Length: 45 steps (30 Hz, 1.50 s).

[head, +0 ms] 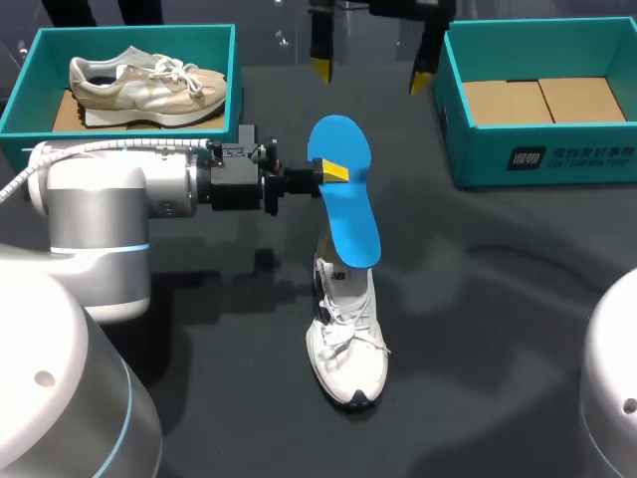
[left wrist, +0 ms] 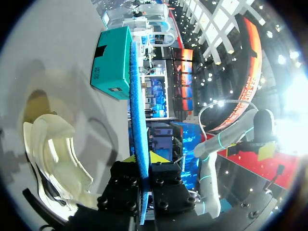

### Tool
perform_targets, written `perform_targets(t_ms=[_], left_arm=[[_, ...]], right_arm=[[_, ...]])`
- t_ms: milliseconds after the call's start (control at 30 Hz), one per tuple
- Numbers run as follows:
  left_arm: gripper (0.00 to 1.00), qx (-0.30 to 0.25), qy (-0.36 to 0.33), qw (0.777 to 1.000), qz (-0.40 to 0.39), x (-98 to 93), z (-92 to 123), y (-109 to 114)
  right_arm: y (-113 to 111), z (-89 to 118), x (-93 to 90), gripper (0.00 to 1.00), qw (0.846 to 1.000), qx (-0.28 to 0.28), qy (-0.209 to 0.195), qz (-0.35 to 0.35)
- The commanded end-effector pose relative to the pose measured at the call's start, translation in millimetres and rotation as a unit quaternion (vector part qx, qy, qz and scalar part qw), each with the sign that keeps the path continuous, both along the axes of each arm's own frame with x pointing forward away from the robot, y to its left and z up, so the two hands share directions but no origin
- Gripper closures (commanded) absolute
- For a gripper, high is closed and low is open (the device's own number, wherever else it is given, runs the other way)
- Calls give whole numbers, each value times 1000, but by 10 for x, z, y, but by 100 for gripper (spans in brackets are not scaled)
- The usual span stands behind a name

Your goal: Take the shoe out of the shoebox, open the shoe tongue, remove and reinsert the insole, then place the shoe into the shoebox

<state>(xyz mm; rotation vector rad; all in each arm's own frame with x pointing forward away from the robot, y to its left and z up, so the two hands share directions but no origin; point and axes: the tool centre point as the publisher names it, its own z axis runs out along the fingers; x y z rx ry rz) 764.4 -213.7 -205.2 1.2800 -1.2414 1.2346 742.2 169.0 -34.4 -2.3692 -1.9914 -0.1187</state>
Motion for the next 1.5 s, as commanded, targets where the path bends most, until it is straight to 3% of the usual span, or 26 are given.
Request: perform_targets(t_ms=[33,333,700,1100,1500], left_arm=[[100,1,0,1000,0,-7,-1,-1],[100,1,0,1000,0,-7,-1,-1],[100,1,0,1000,0,-7,-1,-1],[100,1,0,1000,0,-7,-1,-1],[100,1,0,1000,0,-7,-1,-1]], right_arm=[[-161,-59,26,0,990,142,-15,-1],[-297,-159,85,0,974,228,-11,-13],[-441,-328,60,0,939,343,-26,-21],[-537,-562,33,0,881,470,-48,-22],[-521,-810,58,0,833,549,-60,-31]])
